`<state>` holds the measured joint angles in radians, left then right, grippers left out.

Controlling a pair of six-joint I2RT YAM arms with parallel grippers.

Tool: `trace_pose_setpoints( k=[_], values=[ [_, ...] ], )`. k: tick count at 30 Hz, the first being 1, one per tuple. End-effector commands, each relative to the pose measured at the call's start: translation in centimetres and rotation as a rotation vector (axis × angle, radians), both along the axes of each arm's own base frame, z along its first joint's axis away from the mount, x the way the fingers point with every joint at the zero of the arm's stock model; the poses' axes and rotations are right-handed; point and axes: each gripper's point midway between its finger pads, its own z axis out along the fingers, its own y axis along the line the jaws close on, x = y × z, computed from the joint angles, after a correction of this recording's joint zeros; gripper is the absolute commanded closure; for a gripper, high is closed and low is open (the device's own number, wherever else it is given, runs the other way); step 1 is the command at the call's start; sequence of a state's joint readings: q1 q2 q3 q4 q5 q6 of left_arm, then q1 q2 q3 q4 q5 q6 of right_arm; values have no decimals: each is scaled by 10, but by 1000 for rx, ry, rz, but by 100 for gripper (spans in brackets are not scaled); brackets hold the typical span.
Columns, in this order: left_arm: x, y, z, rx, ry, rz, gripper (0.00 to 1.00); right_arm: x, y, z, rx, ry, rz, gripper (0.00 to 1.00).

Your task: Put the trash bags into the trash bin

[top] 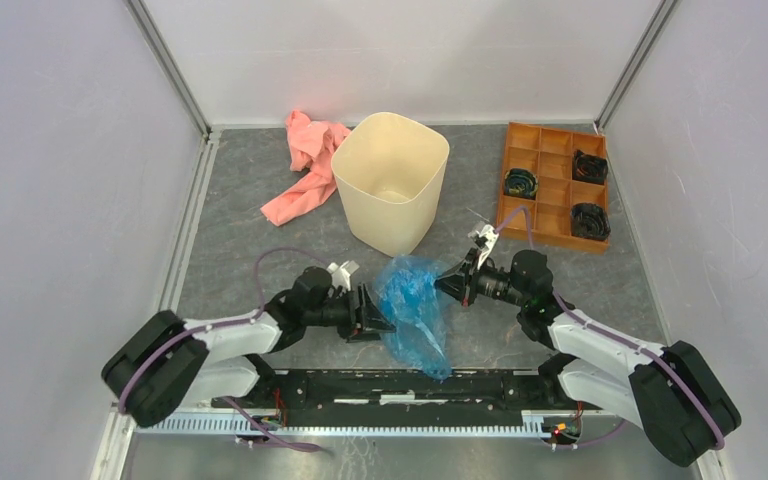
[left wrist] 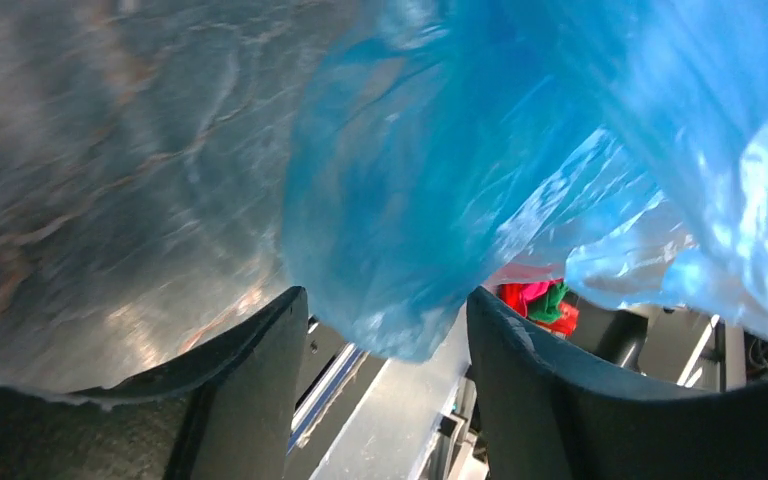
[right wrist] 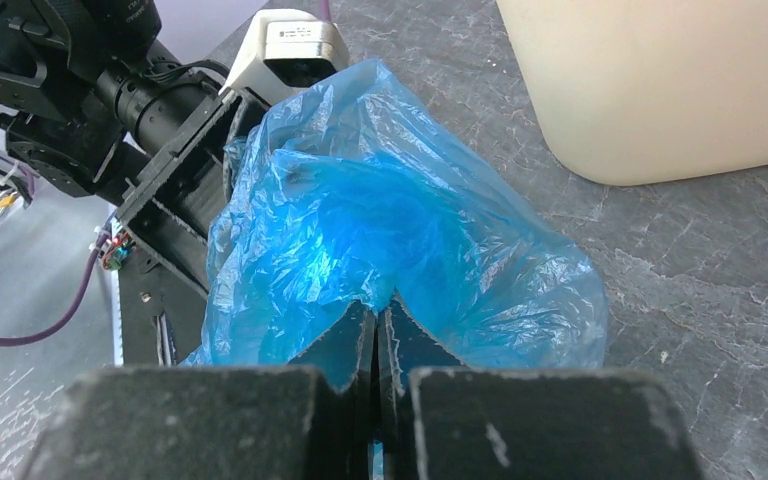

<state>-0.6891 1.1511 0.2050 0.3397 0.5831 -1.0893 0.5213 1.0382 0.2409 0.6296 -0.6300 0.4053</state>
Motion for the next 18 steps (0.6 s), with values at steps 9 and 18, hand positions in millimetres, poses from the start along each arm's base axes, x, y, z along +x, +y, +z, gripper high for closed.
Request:
trace_pose_setpoints(
  k=[9,18],
  values=[
    [43,-19,43,79,-241,63,98,48,-70,-36,-606,90,-304,35],
    [40,-9,56,131,-252,65,98,16,-60,24,-794,-38,-347,18]
  ],
)
